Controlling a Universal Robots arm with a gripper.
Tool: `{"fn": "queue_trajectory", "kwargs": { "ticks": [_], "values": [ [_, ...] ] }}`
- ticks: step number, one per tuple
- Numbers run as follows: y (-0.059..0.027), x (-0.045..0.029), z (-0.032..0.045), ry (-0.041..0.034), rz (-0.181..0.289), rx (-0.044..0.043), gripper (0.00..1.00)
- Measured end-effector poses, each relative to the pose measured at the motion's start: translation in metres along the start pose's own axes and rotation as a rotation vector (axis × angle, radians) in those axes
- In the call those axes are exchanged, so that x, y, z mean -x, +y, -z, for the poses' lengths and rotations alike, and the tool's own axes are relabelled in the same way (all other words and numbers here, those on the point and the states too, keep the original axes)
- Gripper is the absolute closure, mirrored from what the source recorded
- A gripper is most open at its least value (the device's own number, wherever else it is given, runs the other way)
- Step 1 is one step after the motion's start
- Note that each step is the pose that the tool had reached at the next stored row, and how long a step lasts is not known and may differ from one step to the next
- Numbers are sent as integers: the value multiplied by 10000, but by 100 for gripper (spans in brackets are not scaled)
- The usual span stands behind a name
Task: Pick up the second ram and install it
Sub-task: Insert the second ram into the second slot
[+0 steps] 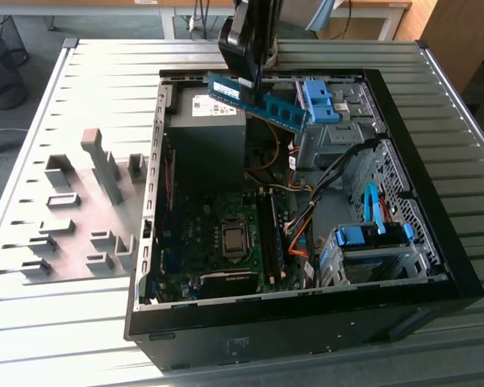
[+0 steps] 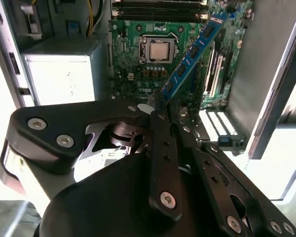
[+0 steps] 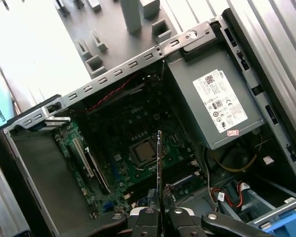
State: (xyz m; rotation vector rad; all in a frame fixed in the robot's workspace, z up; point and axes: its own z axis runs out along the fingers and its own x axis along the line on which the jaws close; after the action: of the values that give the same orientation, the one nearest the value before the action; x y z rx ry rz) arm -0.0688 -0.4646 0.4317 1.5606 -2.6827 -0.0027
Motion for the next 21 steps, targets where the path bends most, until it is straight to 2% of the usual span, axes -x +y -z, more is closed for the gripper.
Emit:
{"fn": "queue_trajectory", "kwargs": {
  "ticks": [21],
  "values": [
    [-1, 2, -55, -59, -3690, 109, 86]
  ]
}}
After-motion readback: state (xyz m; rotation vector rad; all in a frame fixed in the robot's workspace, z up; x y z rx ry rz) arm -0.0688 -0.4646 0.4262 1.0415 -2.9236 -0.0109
